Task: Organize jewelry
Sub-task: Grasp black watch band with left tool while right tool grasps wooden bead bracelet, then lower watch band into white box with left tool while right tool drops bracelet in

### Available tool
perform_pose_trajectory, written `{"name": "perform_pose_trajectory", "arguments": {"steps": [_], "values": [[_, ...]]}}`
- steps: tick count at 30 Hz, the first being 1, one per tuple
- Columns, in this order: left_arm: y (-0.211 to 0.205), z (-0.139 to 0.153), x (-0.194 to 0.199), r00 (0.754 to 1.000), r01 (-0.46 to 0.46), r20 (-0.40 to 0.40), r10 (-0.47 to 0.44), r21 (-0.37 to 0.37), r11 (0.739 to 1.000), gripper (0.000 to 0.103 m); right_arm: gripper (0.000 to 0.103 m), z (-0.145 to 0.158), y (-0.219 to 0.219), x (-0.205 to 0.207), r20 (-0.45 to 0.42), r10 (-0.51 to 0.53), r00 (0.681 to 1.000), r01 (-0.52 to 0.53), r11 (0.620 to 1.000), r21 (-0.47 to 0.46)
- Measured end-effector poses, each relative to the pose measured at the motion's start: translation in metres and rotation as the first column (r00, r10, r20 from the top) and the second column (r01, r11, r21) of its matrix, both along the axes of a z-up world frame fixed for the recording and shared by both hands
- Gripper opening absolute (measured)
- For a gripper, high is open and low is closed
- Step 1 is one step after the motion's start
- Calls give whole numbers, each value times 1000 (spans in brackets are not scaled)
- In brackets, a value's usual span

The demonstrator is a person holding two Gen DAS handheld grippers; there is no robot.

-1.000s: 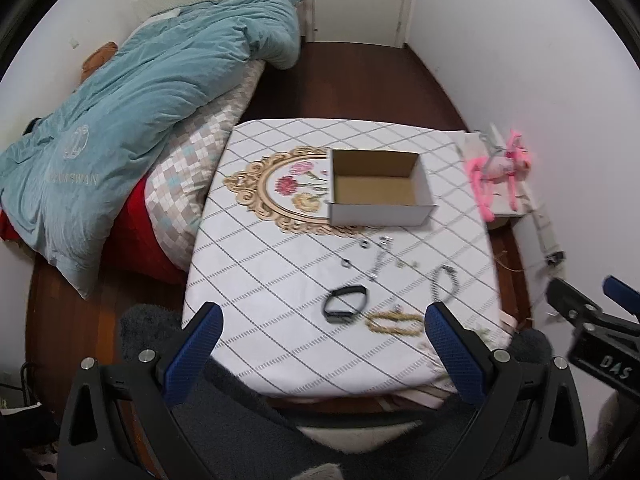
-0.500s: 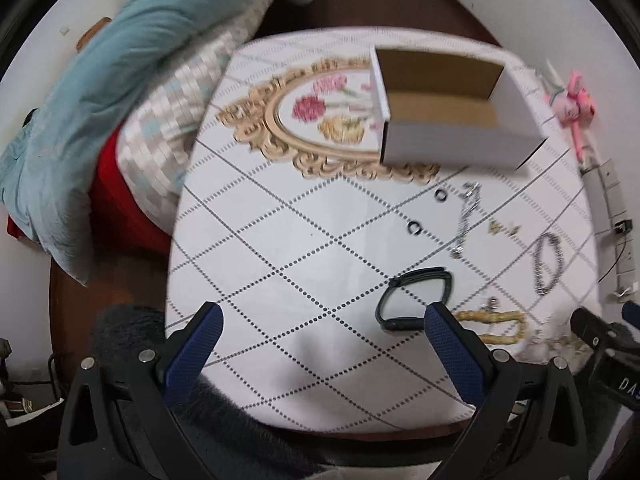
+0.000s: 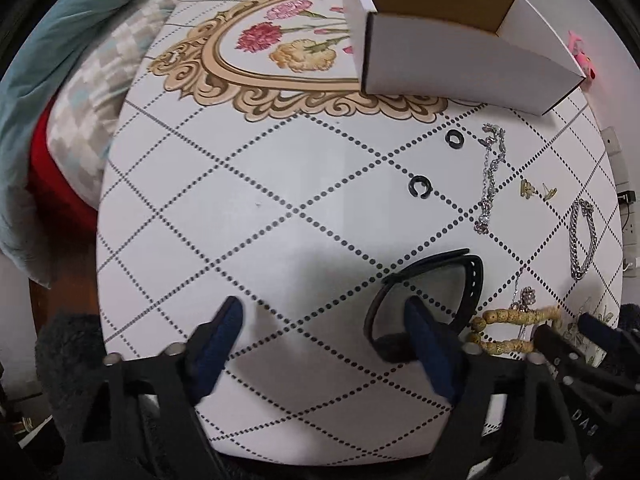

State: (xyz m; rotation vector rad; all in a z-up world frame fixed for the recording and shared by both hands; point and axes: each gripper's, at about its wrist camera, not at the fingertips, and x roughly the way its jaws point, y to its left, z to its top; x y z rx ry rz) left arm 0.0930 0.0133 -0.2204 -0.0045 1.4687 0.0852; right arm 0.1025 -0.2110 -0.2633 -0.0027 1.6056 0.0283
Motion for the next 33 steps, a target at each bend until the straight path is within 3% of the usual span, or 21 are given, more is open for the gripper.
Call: {"name": "perform_pose_trajectory", "arguments": {"steps": [1,6,11,14,22,33], "values": [[0,-2,0,1000,-3,-3,3,-7,1000,73,61,-1,3,-1,-3,6,1000,-6,1000,-5],[3,-10,3,1000,-13,-7,13,-59,998,31,50,5,14,-10,27,37,999,-36,999,-18],[10,-13,5,1000,1,31,1,-54,999,5,36,16,18,-18,68,52,996,-51,999,-18],[14,-12,4,999,2,33,0,-45,999,3,10,21,24,-20,85,47,995,-45,999,-16],[14,5,-1,999,-11,49,13,-35,999,1,9,48,14,-20,122,-27,992,13,994,112],[1,59,-6,991,-21,129,30,-66,998,1,9,105,5,15,221,-20,975,-31,974,225]]}}
